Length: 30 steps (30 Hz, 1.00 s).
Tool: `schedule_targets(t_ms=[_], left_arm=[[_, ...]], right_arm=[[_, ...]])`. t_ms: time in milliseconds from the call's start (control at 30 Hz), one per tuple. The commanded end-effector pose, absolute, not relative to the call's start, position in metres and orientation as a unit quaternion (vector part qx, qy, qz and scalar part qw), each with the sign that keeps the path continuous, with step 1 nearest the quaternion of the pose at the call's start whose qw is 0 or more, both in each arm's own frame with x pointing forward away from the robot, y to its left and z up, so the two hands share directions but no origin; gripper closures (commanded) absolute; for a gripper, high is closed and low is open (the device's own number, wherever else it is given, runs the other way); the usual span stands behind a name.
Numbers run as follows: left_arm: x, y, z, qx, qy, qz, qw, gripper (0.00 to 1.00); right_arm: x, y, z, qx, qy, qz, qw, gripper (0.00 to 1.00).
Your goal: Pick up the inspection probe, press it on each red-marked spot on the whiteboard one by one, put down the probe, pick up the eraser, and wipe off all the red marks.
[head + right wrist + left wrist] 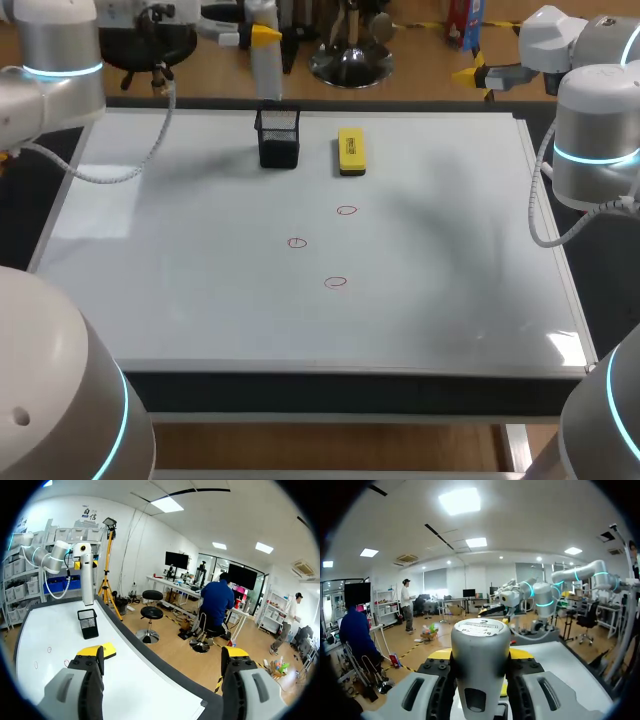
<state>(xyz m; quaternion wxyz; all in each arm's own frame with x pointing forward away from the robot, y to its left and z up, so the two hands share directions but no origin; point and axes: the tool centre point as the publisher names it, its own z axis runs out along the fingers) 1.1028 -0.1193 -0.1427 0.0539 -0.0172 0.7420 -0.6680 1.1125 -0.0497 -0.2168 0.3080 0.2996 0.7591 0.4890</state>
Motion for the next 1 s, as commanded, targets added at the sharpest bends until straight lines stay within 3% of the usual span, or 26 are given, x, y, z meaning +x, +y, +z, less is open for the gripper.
schedule_targets(t_ms=[33,1000], left_arm=[[1.094,-0.109,-0.131,-0.02,0.74,-0.669,0.063,1.0],[1.039,0.009,-0.139,-0.096,0.736,-0.655,0.14,1.0]], right_arm=[[1.113,-0.05,-0.217,0.299,0.759,0.489,0.308,0.0],[1.113,-0.05,-0.217,0.299,0.759,0.489,0.308,0.0]])
